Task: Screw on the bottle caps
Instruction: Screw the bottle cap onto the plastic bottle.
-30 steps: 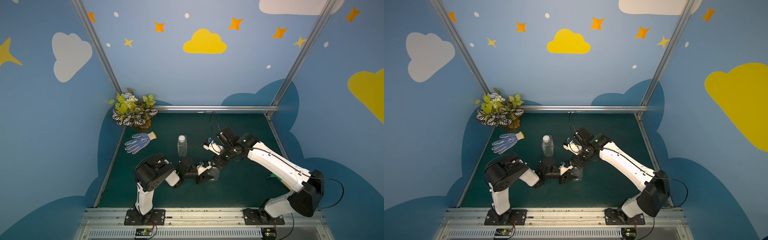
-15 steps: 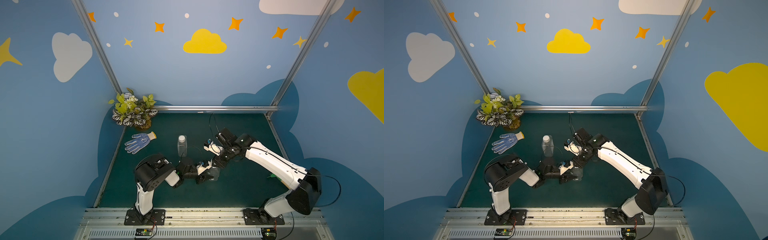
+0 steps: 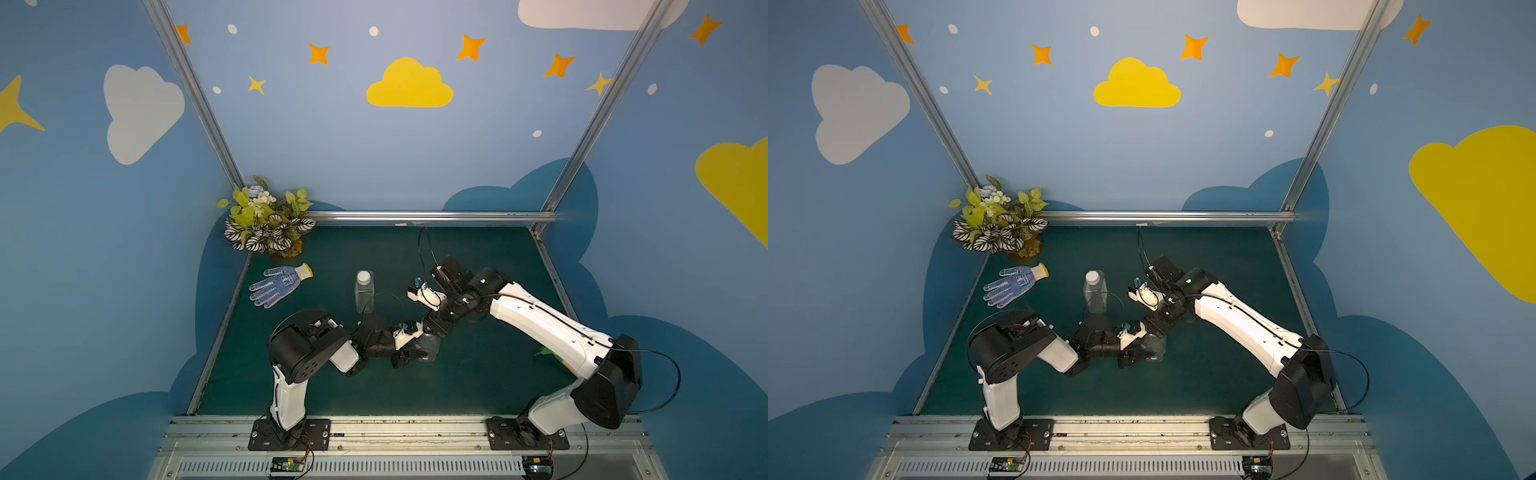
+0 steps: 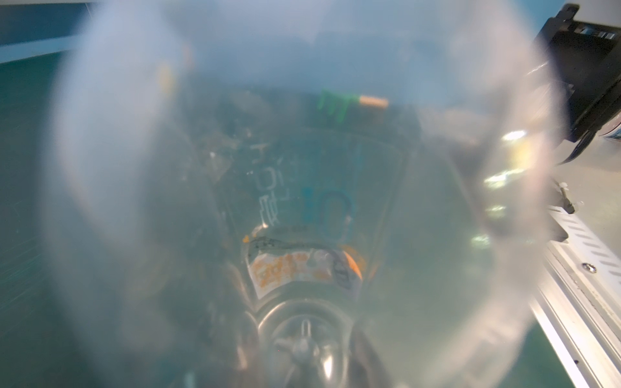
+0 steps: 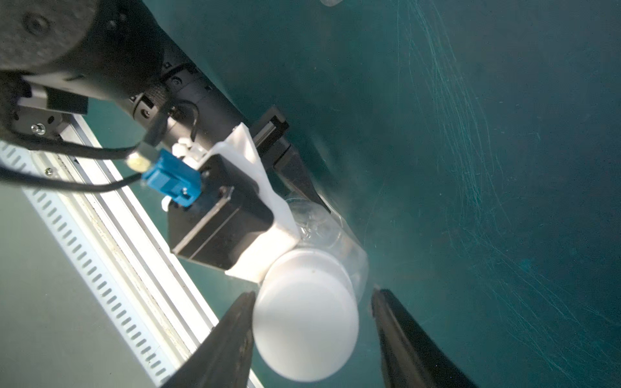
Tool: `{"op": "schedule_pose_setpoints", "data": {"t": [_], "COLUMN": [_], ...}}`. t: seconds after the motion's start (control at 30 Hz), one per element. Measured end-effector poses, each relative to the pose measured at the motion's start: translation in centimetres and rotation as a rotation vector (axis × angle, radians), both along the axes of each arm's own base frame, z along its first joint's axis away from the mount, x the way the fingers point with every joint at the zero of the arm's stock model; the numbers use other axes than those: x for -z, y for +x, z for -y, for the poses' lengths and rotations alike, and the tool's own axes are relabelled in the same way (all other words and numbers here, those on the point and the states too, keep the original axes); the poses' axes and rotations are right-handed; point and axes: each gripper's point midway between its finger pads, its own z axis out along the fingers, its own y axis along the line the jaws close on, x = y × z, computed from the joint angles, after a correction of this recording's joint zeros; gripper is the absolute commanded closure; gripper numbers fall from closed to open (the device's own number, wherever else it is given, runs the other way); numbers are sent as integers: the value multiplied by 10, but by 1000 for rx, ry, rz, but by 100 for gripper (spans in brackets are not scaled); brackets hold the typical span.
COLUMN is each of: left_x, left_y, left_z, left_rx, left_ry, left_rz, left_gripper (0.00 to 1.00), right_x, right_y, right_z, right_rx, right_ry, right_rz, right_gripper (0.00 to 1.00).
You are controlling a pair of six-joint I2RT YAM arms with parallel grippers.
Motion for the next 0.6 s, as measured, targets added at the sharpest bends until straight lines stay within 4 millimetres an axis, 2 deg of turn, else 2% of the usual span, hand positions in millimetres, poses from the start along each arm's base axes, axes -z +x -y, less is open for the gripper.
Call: {"op": "schedule_pose_setpoints", "data": {"t": [0.6], "left_x": [-2], "left_y": [1], "left_z": [1], "left_rx": [1], "left_ry": [-5], "left_rz": [4], "left_gripper": [60], "right_x": [-2], "right_y": [3], "right_z": [-3], "right_rx": [9], "right_ry": [21], "right_rz": [5], "right_gripper": [44]}}
